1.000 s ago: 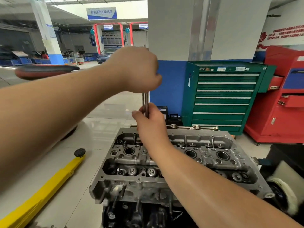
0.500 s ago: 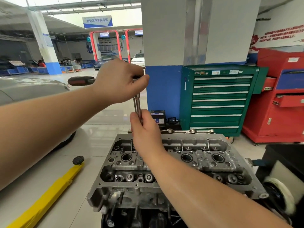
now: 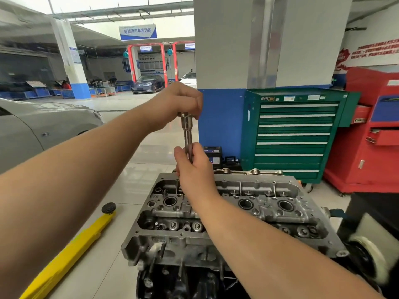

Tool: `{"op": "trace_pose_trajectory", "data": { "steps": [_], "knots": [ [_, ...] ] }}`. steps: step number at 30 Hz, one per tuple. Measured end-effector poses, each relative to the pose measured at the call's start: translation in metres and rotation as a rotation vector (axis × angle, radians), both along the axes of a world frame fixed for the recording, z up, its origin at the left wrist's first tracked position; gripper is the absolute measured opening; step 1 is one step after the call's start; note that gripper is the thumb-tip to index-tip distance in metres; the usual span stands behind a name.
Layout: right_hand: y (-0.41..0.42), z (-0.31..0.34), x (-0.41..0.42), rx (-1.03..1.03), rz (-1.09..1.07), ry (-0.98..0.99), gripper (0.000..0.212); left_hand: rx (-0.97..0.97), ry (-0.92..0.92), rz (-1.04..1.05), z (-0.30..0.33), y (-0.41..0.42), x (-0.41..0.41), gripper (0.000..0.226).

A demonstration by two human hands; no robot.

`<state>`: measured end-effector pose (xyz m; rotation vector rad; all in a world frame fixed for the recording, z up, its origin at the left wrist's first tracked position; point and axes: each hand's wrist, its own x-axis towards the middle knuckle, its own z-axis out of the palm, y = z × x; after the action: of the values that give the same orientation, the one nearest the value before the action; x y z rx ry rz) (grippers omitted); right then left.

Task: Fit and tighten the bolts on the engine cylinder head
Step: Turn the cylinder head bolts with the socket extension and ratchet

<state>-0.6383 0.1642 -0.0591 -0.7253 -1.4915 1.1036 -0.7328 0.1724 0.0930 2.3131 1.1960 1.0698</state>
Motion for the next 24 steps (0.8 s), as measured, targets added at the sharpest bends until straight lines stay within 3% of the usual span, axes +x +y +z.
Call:
{"op": "trace_pose_trajectory", "data": {
  "steps": [4, 10, 13, 16, 19, 21, 24],
  "knots": [
    [0.004, -0.001, 0.001, -0.026, -0.037, 0.045, 0.029, -0.052, 0.044, -0.175, 0.004, 0.023, 0.008, 0.012],
    [0.008, -0.002, -0.003, -0.028, -0.022, -0.008, 0.034, -0.033, -0.161, -0.264, -0.007, 0.035, -0.004, 0.026],
    [0.01, -0.004, -0.002, -0.04, -0.015, 0.003, 0.033, 0.022, -0.155, -0.189, -0.009, 0.03, 0.005, 0.023],
    [0.01, -0.005, -0.001, -0.033, -0.021, 0.006, 0.033, 0.073, -0.154, 0.018, -0.011, 0.019, 0.011, 0.037],
    [0.01, -0.005, -0.001, -0.01, -0.028, -0.019, 0.033, 0.129, 0.024, 0.399, -0.008, 0.004, 0.014, 0.051],
    [0.011, -0.005, -0.002, 0.024, -0.022, -0.062, 0.033, 0.184, 0.32, 0.661, -0.003, -0.005, 0.01, 0.073],
    [0.008, -0.006, -0.003, 0.087, -0.006, -0.143, 0.033, 0.196, 0.654, 0.802, 0.004, -0.02, 0.0, 0.079]
  ]
}}
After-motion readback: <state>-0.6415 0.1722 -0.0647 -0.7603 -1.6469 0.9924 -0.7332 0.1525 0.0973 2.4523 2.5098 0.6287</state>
